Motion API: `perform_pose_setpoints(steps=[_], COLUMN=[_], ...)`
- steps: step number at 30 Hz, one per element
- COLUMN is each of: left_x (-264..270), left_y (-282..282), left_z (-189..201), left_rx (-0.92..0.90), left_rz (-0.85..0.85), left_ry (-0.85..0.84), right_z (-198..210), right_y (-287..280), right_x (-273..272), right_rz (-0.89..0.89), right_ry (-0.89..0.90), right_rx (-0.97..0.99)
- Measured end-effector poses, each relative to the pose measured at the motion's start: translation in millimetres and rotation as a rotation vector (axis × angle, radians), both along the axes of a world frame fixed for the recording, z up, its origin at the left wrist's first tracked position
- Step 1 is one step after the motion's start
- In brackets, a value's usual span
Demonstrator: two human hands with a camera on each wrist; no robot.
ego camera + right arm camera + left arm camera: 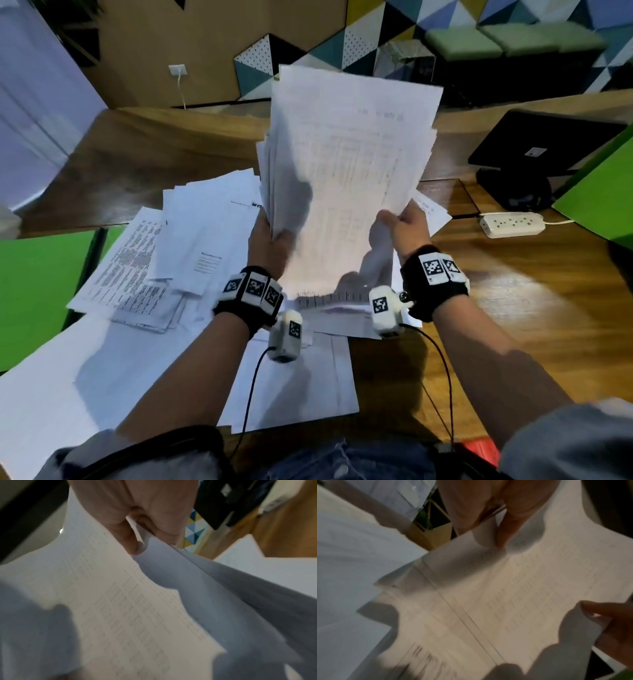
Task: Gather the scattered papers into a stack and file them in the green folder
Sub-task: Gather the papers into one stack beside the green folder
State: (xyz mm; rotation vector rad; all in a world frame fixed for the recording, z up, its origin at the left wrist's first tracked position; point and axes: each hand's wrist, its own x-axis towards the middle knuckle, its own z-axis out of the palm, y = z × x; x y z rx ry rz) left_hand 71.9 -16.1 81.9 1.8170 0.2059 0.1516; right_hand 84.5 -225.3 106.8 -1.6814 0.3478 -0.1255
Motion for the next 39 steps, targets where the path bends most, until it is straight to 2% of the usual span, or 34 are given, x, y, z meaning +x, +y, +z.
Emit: perform_pose_setpoints(steps=[2,5,12,15,19,24,28,30,33,36,39], left_x=[7.6,8.1,-2.2,0.8,1.2,4.5,27.5,42.2,59.0,68.5,72.4], left_y=[-2.8,-4.5,-2.9,0.6,6.7,-2.3,-5.4,-3.0,5.2,25.8,50.9], left_z=[16.3,27.3,15.6,6.7,-9.7,-18.0,-25.4,-25.4,-24.5,-35.0,-53.1], left_rx=[0.016,0.038,-0.239,-0.242,-0.248,-0.287,-0.05,0.022,0.124,0.232,0.33], left_rz=[0.038,0.075,0.141,0.112,0.056,0.037,0.044,0.016,0.002,0.04,0.059], left_ry=[-0.095,-0.176,-0.113,-0.036,0.096,0.313,0.338,0.327,0.338,0.418,0.56], right_z=[20.8,29.9,10.2,-3.5,-27.5,-47.9,-60.3,-62.3,-66.1,-75.6,-83.9], right_y=[3.5,4.0,3.7,2.4,1.2,6.0,6.7,3.1,-9.3,-32.5,-60.7], right_x=[7.1,9.7,-9.4,-9.7,-12.3,-2.0,22.9,41.5,66.0,88.0,107.6], right_rz=[-0.005,-0.001,0.054,0.05,-0.004,-0.047,0.043,0.083,0.159,0.264,0.336], right_ry=[-0.097,-0.185,-0.119,-0.068,0.052,0.157,0.17,0.189,0.239,0.391,0.571], right_rx=[0.001,0.102,0.221,0.219,0.114,0.111,-0.08,-0.193,-0.26,-0.399,-0.652])
